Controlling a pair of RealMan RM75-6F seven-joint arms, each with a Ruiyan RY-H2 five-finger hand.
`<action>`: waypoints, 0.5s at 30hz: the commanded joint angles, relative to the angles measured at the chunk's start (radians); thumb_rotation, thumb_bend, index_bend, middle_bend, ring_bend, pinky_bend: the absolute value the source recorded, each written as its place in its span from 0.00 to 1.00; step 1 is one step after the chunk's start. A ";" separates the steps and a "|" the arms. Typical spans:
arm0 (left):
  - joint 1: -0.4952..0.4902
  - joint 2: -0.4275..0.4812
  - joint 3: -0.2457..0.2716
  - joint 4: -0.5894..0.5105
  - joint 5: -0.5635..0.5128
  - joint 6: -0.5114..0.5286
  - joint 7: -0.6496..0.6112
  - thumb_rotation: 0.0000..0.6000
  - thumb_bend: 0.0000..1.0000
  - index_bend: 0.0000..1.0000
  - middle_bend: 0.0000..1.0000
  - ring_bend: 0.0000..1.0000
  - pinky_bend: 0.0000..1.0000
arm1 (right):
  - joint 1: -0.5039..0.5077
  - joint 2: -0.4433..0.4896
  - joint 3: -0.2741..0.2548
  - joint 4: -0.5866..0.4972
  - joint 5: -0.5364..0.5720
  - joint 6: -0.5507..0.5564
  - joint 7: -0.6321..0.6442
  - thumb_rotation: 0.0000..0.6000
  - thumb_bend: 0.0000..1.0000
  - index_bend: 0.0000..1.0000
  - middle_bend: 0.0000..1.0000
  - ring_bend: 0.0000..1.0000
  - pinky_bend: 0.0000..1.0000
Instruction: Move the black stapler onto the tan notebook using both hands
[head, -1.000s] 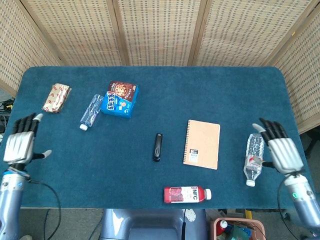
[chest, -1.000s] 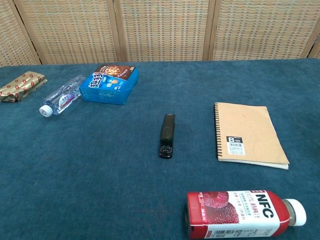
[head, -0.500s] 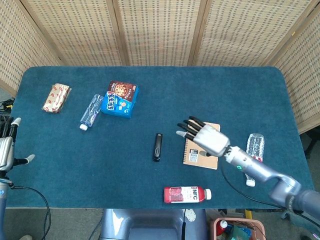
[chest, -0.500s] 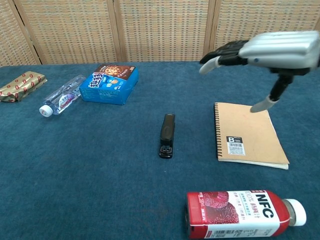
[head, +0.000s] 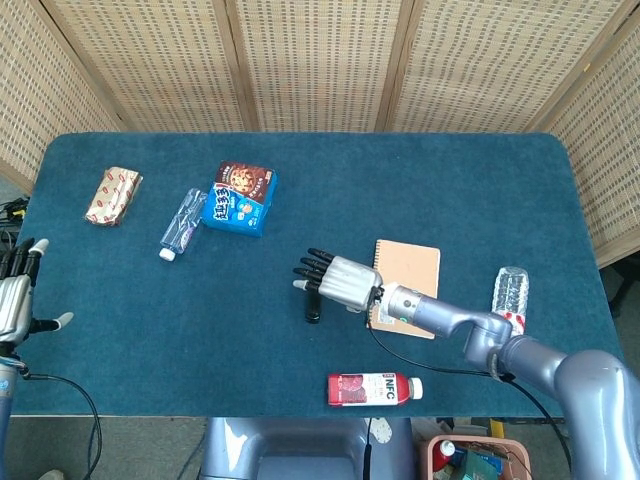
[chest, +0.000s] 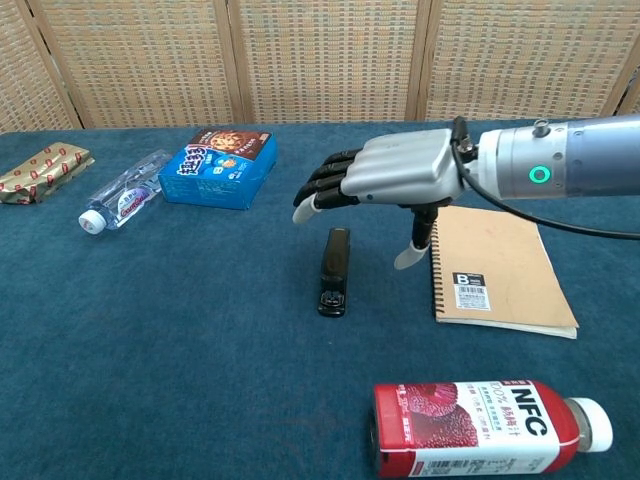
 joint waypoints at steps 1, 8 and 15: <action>0.001 -0.001 -0.007 0.004 -0.002 -0.009 0.003 1.00 0.11 0.00 0.00 0.00 0.00 | 0.025 -0.037 -0.015 0.039 0.016 -0.024 -0.001 1.00 0.14 0.10 0.06 0.00 0.01; 0.001 0.001 -0.027 0.011 -0.024 -0.044 0.004 1.00 0.11 0.00 0.00 0.00 0.00 | 0.064 -0.087 -0.058 0.110 0.036 -0.070 -0.010 1.00 0.14 0.13 0.07 0.00 0.01; -0.001 -0.002 -0.043 0.023 -0.038 -0.075 0.006 1.00 0.11 0.00 0.00 0.00 0.00 | 0.075 -0.111 -0.105 0.159 0.050 -0.053 0.008 1.00 0.19 0.30 0.29 0.18 0.20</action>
